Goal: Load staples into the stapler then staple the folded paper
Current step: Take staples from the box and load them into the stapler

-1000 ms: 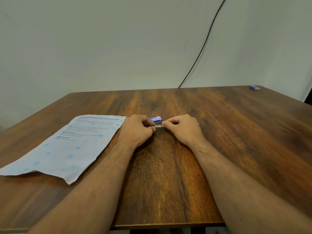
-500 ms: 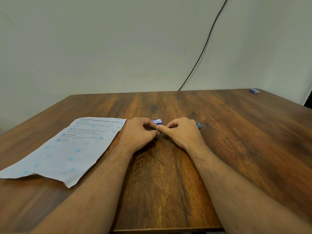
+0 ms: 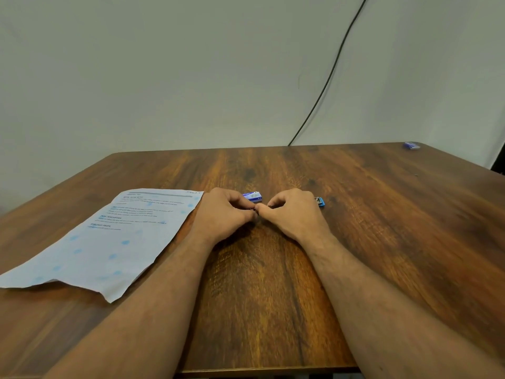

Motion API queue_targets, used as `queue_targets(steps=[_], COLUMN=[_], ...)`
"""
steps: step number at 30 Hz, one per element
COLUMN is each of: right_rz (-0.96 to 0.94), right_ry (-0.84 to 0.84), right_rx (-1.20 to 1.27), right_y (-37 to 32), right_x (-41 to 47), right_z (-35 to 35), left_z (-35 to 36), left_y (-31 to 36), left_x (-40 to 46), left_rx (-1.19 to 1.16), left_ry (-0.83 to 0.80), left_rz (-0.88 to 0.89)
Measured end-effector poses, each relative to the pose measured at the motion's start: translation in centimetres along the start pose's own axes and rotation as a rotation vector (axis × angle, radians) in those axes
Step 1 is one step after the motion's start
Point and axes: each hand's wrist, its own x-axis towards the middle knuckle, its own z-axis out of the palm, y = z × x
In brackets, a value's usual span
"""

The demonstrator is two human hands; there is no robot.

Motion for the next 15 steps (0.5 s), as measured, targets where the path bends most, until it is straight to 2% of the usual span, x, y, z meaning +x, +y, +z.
queue_targets(steps=[10,15], right_rz=[-0.18,-0.19], right_ry=[0.0,0.01], right_rx=[-0.023,-0.041], right_y=[-0.7,-0.74], right_x=[-0.84,-0.91], right_z=[-0.16,-0.11], left_z=[-0.23,-0.07], left_y=[-0.05,-0.04], left_x=[-0.08,0.02], left_rx=[-0.026,-0.006], left_ry=[-0.015,-0.007], left_rz=[-0.022,-0.028])
